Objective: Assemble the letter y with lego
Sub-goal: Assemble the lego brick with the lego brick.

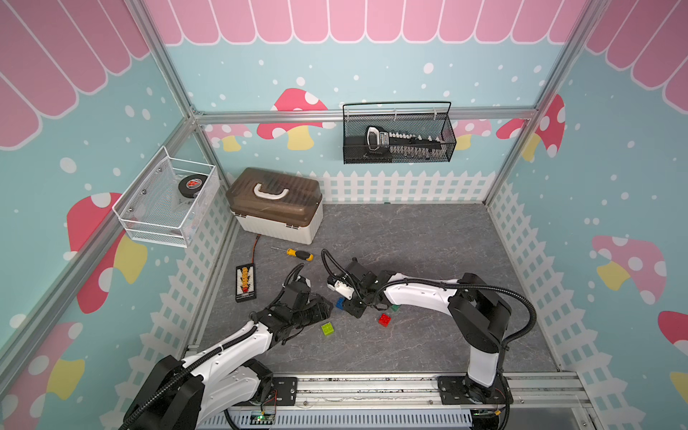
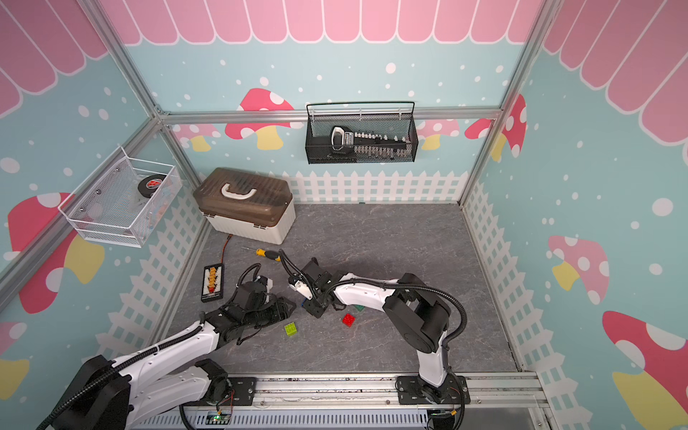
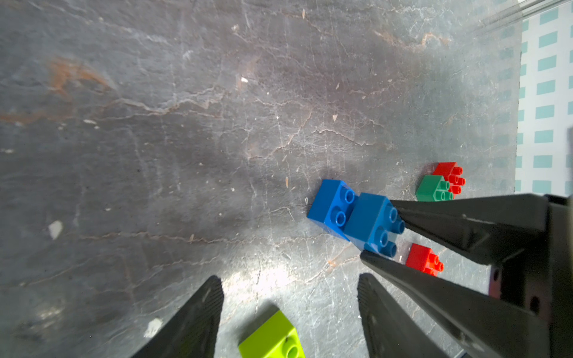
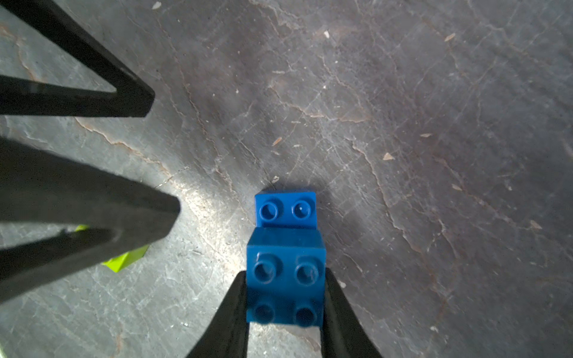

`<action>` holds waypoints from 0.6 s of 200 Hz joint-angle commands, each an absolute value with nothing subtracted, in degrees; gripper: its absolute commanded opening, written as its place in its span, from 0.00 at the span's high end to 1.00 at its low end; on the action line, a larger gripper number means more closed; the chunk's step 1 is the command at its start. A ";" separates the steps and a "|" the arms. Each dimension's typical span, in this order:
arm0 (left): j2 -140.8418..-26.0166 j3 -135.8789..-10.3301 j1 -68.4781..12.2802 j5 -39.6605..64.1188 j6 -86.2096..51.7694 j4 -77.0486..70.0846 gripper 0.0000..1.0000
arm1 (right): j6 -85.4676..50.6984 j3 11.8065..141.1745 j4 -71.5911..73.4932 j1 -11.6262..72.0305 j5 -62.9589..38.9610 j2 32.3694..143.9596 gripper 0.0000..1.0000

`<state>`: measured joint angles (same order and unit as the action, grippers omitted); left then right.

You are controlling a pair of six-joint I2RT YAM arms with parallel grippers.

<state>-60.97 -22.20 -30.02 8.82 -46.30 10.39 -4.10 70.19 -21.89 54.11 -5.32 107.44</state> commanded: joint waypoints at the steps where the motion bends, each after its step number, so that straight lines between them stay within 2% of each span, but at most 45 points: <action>1: -61.00 -21.80 -29.71 8.98 -46.98 9.41 0.30 | -2.37 69.70 -24.57 54.40 -4.89 105.70 0.76; 120: -62.32 -21.88 -29.66 9.62 -46.90 8.40 0.30 | -2.14 70.86 -27.28 54.26 -2.74 104.46 0.75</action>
<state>-61.80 -22.20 -30.02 9.06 -46.28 9.96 -3.40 70.19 -25.28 54.11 -3.70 105.89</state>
